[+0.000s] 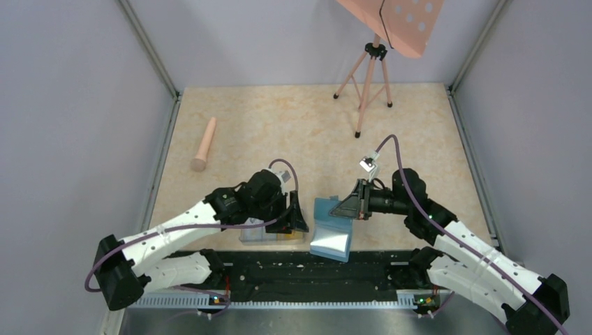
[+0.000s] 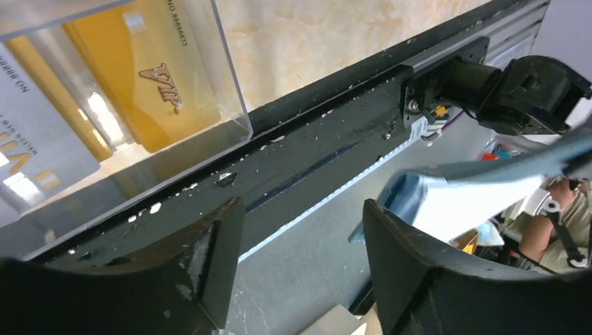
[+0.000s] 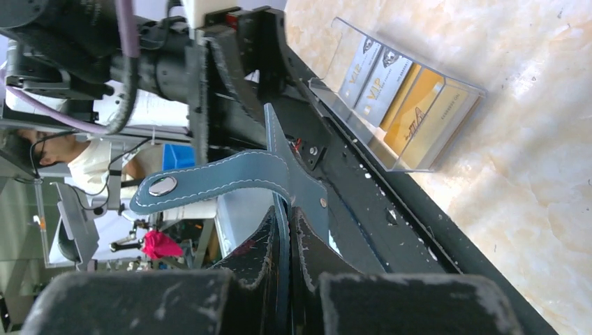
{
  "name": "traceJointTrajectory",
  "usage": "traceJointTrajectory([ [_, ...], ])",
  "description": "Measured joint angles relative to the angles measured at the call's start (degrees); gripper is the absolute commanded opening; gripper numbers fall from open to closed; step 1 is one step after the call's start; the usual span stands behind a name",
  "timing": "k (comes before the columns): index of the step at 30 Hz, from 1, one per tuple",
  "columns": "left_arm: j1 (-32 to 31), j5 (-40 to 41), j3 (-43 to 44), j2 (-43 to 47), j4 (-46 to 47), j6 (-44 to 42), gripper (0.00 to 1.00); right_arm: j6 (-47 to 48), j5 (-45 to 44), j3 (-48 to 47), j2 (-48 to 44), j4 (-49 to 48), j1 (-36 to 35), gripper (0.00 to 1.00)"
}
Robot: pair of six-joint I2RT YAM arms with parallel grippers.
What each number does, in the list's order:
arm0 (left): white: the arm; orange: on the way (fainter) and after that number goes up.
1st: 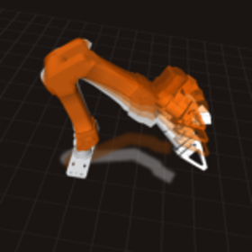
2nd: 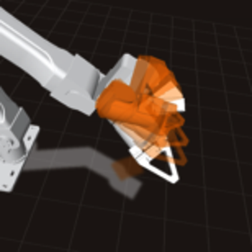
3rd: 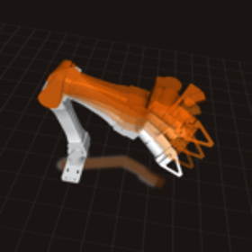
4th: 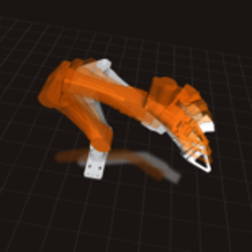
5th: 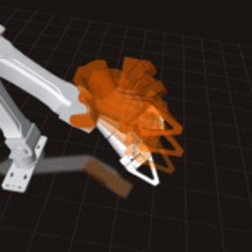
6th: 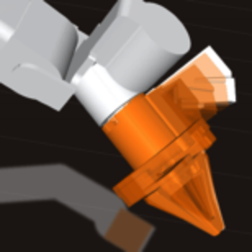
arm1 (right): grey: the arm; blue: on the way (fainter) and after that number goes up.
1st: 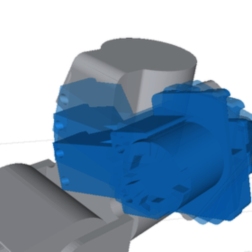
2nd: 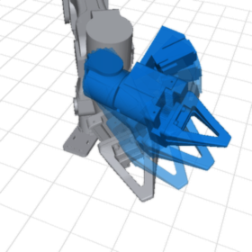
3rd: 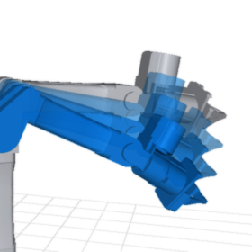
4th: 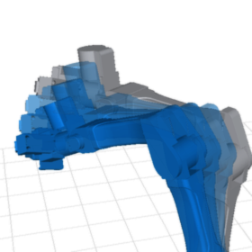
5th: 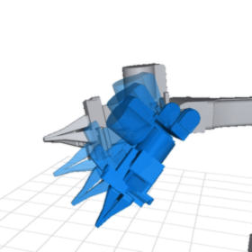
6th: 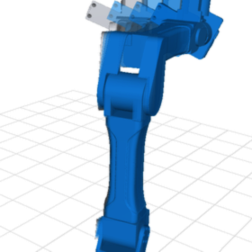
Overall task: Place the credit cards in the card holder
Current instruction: Open the card holder.
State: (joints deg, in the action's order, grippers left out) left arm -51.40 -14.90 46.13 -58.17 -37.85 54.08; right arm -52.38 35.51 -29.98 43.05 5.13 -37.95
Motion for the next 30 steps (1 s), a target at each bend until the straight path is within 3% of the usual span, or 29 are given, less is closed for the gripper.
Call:
traceJointTrajectory([
  [5,-0.09,-2.89,0.00,-5.33,2.32,-0.02,0.57,-0.79,0.46,0.02,0.00,-1.11,0.00,0.00],
  [13,-0.13,-5.25,2.40,-4.28,2.36,-1.09,0.43,-0.59,0.22,0.31,0.00,-0.85,0.00,0.00],
  [30,-2.64,-4.07,3.61,-5.49,-0.81,-2.21,0.41,-0.61,-1.38,1.51,0.59,-0.02,0.00,0.00],
])
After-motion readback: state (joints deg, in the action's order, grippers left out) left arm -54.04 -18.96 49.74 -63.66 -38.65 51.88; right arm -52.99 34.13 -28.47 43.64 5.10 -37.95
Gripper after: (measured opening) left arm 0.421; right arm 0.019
